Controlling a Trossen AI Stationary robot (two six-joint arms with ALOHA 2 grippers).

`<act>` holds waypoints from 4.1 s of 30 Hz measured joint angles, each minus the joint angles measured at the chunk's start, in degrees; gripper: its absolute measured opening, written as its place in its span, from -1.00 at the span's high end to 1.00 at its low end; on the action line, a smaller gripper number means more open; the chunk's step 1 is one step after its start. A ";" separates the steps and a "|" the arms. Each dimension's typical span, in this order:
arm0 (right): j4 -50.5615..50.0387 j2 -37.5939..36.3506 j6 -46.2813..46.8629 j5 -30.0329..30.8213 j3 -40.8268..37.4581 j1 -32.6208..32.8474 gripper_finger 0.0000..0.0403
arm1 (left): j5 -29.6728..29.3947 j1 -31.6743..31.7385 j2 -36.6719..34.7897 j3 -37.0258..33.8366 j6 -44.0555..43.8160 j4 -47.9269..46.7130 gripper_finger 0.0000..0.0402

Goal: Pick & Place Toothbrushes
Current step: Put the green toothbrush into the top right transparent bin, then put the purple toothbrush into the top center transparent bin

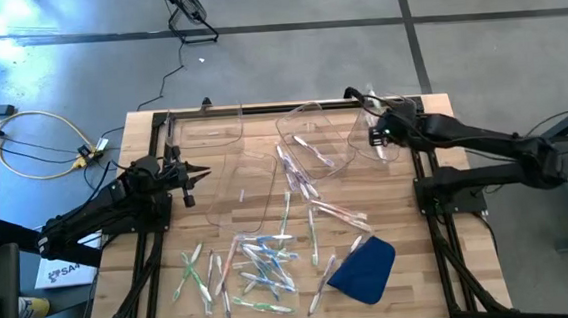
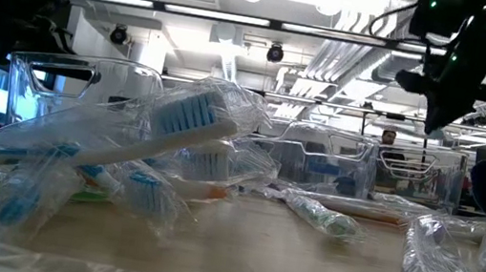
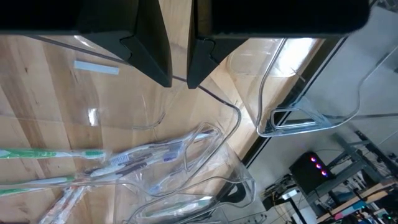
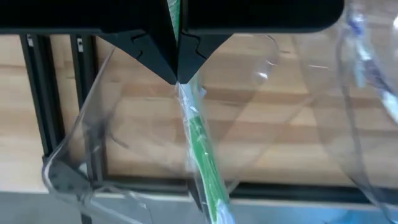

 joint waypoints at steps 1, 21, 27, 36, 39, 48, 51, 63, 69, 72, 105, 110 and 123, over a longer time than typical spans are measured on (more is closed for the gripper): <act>-0.03 0.99 -0.03 -0.54 0.00 -0.41 0.98 | 0.00 0.00 0.00 0.00 0.00 0.00 0.77; -1.68 12.33 -4.16 -7.55 0.00 -8.40 0.98 | 0.02 0.00 -0.01 0.02 0.00 -0.04 0.77; -1.63 12.33 -5.24 -5.93 0.00 -8.48 0.98 | 0.04 0.00 -0.01 0.02 0.00 -0.04 0.77; -1.57 12.33 -6.16 -5.74 0.00 -8.46 0.73 | 0.04 0.00 -0.01 0.02 0.00 -0.04 0.77; -1.06 12.33 -8.14 -5.74 0.00 -8.46 0.59 | 0.04 0.02 0.01 0.02 0.00 -0.02 0.77; 1.47 10.91 -13.91 -5.72 0.00 -8.43 0.67 | 0.07 0.00 -0.01 0.02 0.00 -0.02 0.77; 2.20 8.89 -15.85 -5.77 0.18 -8.43 0.80 | 0.07 0.02 -0.01 0.02 0.00 -0.02 0.77; 12.72 -0.46 -30.90 -22.23 2.71 -2.38 0.98 | 0.07 0.02 -0.01 0.02 0.00 0.00 0.77; 17.77 -1.47 -38.62 -39.13 2.71 2.76 0.99 | 0.07 0.01 -0.01 0.02 0.00 0.00 0.77; 18.37 -1.46 -38.78 -41.44 2.71 5.11 0.98 | 0.07 0.00 0.00 0.02 0.00 0.00 0.77; 19.72 -1.42 -40.72 -36.15 2.71 10.08 0.99 | 4.45 0.02 -0.02 3.96 -0.04 1.54 0.77; 21.59 -1.29 -40.27 -33.03 2.70 10.08 0.99 | 8.19 0.01 0.01 7.09 -0.07 1.64 0.77; 27.59 -0.59 -37.67 -22.29 2.69 17.60 0.99 | 12.68 0.00 0.01 7.98 -1.62 6.31 0.94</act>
